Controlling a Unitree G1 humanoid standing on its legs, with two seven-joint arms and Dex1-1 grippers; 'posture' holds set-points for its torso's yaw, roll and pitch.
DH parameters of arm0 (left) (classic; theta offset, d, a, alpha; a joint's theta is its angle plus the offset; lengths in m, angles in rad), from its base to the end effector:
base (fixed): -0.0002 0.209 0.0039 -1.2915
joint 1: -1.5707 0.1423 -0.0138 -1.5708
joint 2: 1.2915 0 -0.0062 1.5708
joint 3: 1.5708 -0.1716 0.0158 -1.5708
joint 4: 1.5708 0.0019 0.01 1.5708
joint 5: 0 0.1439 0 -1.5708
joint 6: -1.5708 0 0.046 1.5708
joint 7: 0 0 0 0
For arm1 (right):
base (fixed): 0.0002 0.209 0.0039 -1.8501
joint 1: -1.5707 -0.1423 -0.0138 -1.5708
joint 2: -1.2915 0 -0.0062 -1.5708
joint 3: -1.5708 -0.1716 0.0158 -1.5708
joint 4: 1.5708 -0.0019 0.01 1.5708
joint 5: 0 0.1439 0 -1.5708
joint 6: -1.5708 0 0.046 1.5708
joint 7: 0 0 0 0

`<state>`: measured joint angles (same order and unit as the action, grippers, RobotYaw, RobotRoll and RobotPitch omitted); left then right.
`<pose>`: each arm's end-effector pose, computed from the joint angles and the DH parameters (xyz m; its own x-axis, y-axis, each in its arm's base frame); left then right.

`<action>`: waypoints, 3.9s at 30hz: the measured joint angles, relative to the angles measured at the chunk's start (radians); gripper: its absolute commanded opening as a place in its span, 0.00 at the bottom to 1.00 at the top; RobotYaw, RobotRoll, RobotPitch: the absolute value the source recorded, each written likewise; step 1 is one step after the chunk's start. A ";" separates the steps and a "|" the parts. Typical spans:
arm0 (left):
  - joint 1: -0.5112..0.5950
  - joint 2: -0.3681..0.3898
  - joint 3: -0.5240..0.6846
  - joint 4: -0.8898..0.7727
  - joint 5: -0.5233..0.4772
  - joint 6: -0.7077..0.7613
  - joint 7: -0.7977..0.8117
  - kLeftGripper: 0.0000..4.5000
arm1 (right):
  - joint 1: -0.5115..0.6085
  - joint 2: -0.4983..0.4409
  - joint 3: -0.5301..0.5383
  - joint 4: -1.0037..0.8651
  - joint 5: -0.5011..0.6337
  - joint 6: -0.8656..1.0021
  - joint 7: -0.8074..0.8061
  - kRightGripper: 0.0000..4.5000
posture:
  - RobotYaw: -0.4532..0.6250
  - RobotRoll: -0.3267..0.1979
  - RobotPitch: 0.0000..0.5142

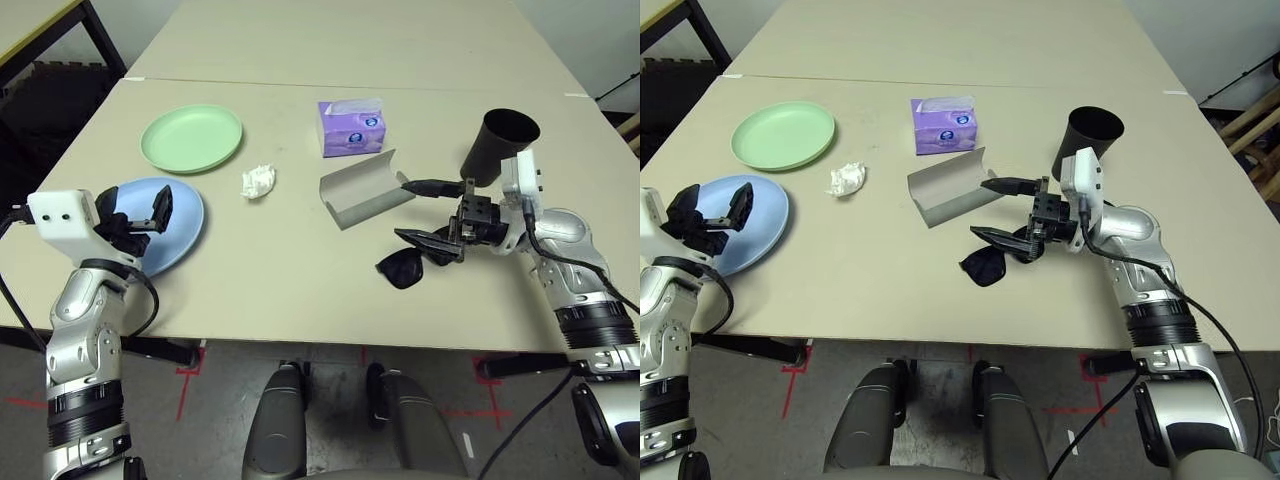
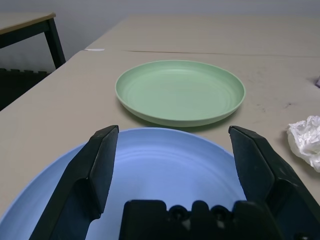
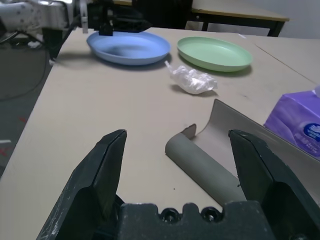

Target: Organize and tidy the items on the table.

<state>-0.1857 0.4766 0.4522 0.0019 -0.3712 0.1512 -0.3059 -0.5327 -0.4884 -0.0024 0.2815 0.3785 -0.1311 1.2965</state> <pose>0.2188 0.3014 0.1470 0.9769 0.0614 0.2045 -0.0745 0.9956 0.0571 0.2927 -0.2208 0.1655 0.2613 0.9651 0.0157 -0.8852 0.2461 -0.3947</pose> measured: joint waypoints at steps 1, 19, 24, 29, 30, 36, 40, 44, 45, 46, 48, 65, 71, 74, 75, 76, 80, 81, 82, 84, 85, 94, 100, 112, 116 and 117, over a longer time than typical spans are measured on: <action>0.000 0.000 0.000 0.000 0.000 0.000 0.000 1.00 | 0.000 0.000 0.001 0.000 0.000 -0.003 0.001 1.00 | 0.61 0.62 0.41; -0.012 0.206 0.019 0.052 -0.086 0.123 -0.199 1.00 | 0.000 0.001 0.001 0.031 0.002 -0.014 0.016 1.00 | 0.61 0.62 0.41; -0.008 0.317 0.046 0.121 -0.099 0.243 -0.238 1.00 | 0.003 0.003 0.001 0.031 0.002 -0.014 0.016 1.00 | 0.61 0.62 0.41; -0.056 0.393 0.075 0.240 -0.096 0.357 -0.209 1.00 | 0.005 0.004 0.002 0.029 0.002 -0.013 0.016 1.00 | 0.61 0.62 0.41; -0.067 0.400 0.076 0.259 -0.094 0.373 -0.207 1.00 | 0.006 0.004 0.002 0.029 0.002 -0.013 0.016 1.00 | 0.61 0.62 0.41; -0.144 0.431 0.072 0.370 -0.073 0.435 -0.198 1.00 | 0.009 0.006 0.002 0.025 0.002 -0.013 0.016 1.00 | 0.60 0.62 0.41; -0.182 0.453 0.049 0.448 -0.048 0.443 -0.204 1.00 | 0.010 0.007 0.002 0.022 0.002 -0.013 0.016 1.00 | 0.60 0.62 0.41; -0.202 0.459 0.030 0.514 -0.024 0.442 -0.221 1.00 | 0.010 0.008 0.004 0.008 0.003 -0.011 0.014 1.00 | 0.60 0.62 0.41; -0.203 0.465 0.027 0.530 -0.019 0.442 -0.224 1.00 | 0.010 0.009 0.005 0.000 0.003 -0.009 0.013 1.00 | 0.59 0.62 0.41; -0.204 0.469 0.024 0.540 -0.014 0.439 -0.226 1.00 | 0.010 0.009 0.006 -0.006 0.004 -0.008 0.012 1.00 | 0.59 0.62 0.41; -0.207 0.474 0.022 0.563 -0.008 0.435 -0.232 1.00 | 0.011 0.011 0.010 -0.010 0.004 -0.004 0.011 1.00 | 0.59 0.62 0.41; -0.211 0.478 0.007 0.595 0.020 0.428 -0.292 0.18 | 0.026 0.012 0.012 -0.035 0.005 0.005 0.002 1.00 | 0.59 0.62 0.40; -0.234 0.483 0.009 0.597 0.015 0.426 -0.311 0.00 | 0.026 0.015 0.014 -0.040 0.005 0.006 -0.004 1.00 | 0.60 0.62 0.40; -0.237 0.483 0.013 0.599 0.011 0.437 -0.311 0.00 | 0.026 0.015 0.014 -0.040 0.005 0.006 -0.005 1.00 | 0.60 0.62 0.40; -0.239 0.483 0.018 0.599 0.006 0.446 -0.312 0.00 | 0.026 0.015 0.014 -0.040 0.005 0.006 -0.005 1.00 | 0.60 0.62 0.40; -0.240 0.483 0.022 0.599 0.000 0.457 -0.312 0.00 | 0.026 0.015 0.014 -0.040 0.005 0.006 -0.005 1.00 | 0.60 0.62 0.40; -0.247 0.484 0.047 0.590 -0.028 0.513 -0.313 0.00 | 0.026 0.015 0.015 -0.040 0.004 0.006 -0.006 1.00 | 0.60 0.62 0.39; -0.252 0.484 0.052 0.589 -0.034 0.525 -0.313 0.00 | 0.026 0.015 0.015 -0.040 0.004 0.006 -0.006 1.00 | 0.60 0.62 0.40; -0.264 0.484 0.060 0.589 -0.044 0.544 -0.312 0.00 | 0.026 0.015 0.015 -0.040 0.004 0.005 -0.006 1.00 | 0.60 0.62 0.39; -0.282 0.484 0.072 0.582 -0.062 0.574 -0.304 0.00 | 0.024 0.017 0.017 -0.040 0.004 0.005 -0.006 1.00 | 0.60 0.62 0.39; -0.294 0.484 0.080 0.578 -0.072 0.591 -0.298 0.00 | 0.024 0.017 0.018 -0.040 0.004 0.005 -0.006 1.00 | 0.60 0.62 0.39; -0.352 0.483 0.100 0.550 -0.112 0.687 -0.276 0.00 | 0.022 0.018 0.020 -0.040 0.003 0.005 -0.008 1.00 | 0.60 0.62 0.39; -0.494 0.487 0.077 0.649 -0.092 0.652 -0.253 0.00 | 0.012 0.020 0.025 -0.038 0.003 0.005 -0.009 1.00 | 0.60 0.62 0.39; -0.849 0.317 -0.051 0.984 0.035 0.342 -0.125 0.00 | 0.003 0.024 0.032 -0.037 0.002 0.006 -0.011 1.00 | 0.60 0.62 0.40; -0.939 0.261 -0.077 1.116 0.073 0.238 -0.079 0.00 | 0.003 0.025 0.032 -0.038 0.002 0.007 -0.015 1.00 | 0.58 0.62 0.40; -0.954 0.251 -0.079 1.139 0.084 0.211 -0.065 0.00 | 0.003 0.024 0.032 -0.040 0.002 0.009 -0.017 1.00 | 0.58 0.62 0.40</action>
<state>-1.1393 0.7274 0.3729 1.1413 -0.2873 0.3623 -0.3705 -0.5295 -0.4640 0.0299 0.2412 0.3808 -0.1222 1.2798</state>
